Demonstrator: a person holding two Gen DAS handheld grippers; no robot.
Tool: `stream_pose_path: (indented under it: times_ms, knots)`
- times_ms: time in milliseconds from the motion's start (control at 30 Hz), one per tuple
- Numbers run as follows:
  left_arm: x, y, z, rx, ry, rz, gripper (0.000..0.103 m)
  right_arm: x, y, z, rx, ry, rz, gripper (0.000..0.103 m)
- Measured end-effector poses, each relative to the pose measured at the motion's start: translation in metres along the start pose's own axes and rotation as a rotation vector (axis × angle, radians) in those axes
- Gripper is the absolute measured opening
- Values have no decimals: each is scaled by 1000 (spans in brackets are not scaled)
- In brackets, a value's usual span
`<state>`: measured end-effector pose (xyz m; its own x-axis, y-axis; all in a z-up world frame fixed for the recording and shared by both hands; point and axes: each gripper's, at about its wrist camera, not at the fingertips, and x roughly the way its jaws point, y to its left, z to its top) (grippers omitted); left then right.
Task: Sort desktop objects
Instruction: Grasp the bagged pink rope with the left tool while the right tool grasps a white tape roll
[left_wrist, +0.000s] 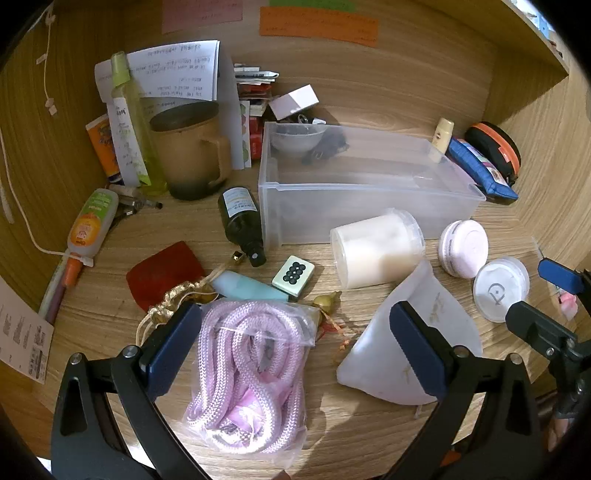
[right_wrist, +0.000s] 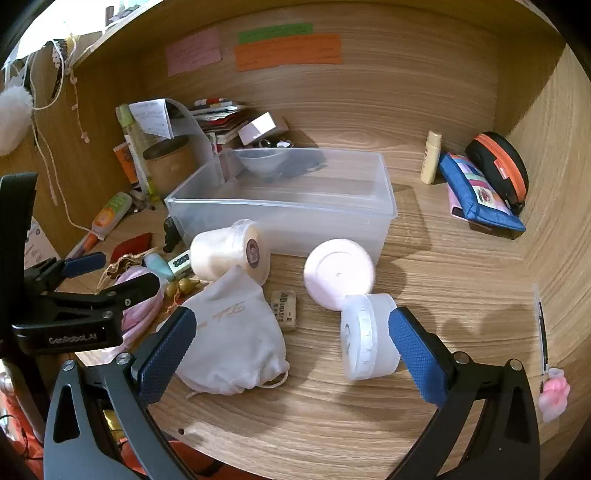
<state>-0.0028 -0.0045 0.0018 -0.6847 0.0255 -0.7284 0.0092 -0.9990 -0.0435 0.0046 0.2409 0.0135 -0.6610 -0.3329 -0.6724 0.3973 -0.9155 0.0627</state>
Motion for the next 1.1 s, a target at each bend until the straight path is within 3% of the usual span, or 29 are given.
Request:
stream_pose_path:
  times_ms: [633, 867, 1100]
  knots:
    - [5, 4, -1, -2, 11, 10, 103, 4, 2, 2, -2, 15, 14, 103]
    - [6, 17, -1, -45, 17, -62, 103, 5, 2, 1, -6, 18, 9, 103]
    - [0, 19, -5, 34, -20, 64, 103, 8, -4, 1, 6, 26, 1, 103]
